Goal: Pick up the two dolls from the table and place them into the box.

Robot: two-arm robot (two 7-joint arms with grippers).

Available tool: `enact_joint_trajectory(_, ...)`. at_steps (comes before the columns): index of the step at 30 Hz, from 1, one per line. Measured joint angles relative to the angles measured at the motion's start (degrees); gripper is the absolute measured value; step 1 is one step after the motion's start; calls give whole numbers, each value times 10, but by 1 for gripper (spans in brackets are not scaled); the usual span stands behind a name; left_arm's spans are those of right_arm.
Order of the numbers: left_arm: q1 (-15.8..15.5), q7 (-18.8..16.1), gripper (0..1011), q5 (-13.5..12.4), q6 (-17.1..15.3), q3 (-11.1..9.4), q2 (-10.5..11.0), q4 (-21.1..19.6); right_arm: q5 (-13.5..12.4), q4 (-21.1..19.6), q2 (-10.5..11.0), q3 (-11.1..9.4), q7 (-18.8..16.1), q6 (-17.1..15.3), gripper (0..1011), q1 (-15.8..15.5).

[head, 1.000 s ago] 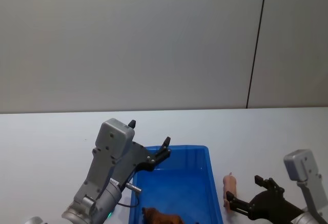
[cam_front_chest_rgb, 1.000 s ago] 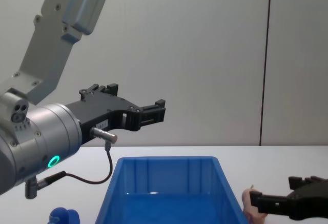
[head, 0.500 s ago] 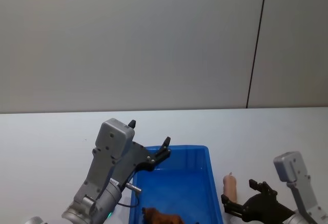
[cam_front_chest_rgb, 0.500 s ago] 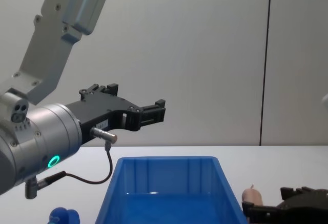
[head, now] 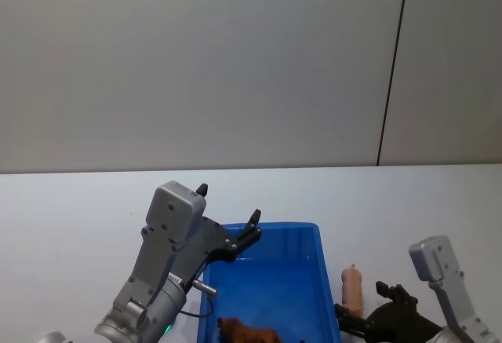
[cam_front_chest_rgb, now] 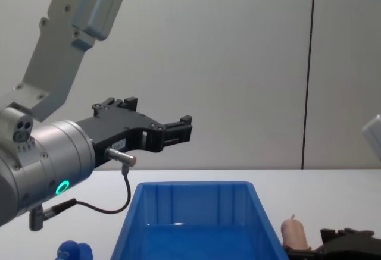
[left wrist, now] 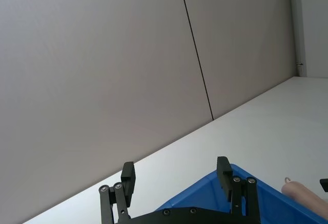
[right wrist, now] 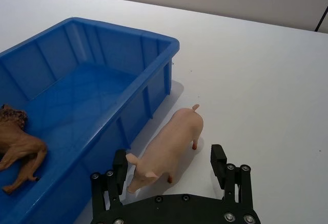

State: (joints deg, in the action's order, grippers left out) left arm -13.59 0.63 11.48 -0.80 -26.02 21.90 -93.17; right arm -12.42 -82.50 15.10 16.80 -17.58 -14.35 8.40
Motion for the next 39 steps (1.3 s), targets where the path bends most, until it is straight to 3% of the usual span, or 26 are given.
enact_joint_trajectory(7,0,0,1002,0,0,0,0,0,1,10,-4,2,0,2,902,4)
enact_joint_trajectory(19,0,0,1002,0,0,0,0,0,0,21,-10,5,2,15,561,11)
enact_joint_trajectory(25,0,0,1002,0,0,0,0,0,-1,24,-12,5,8,20,345,13)
enact_joint_trajectory(39,0,0,1002,0,0,0,0,0,11,11,-9,1,38,53,333,10)
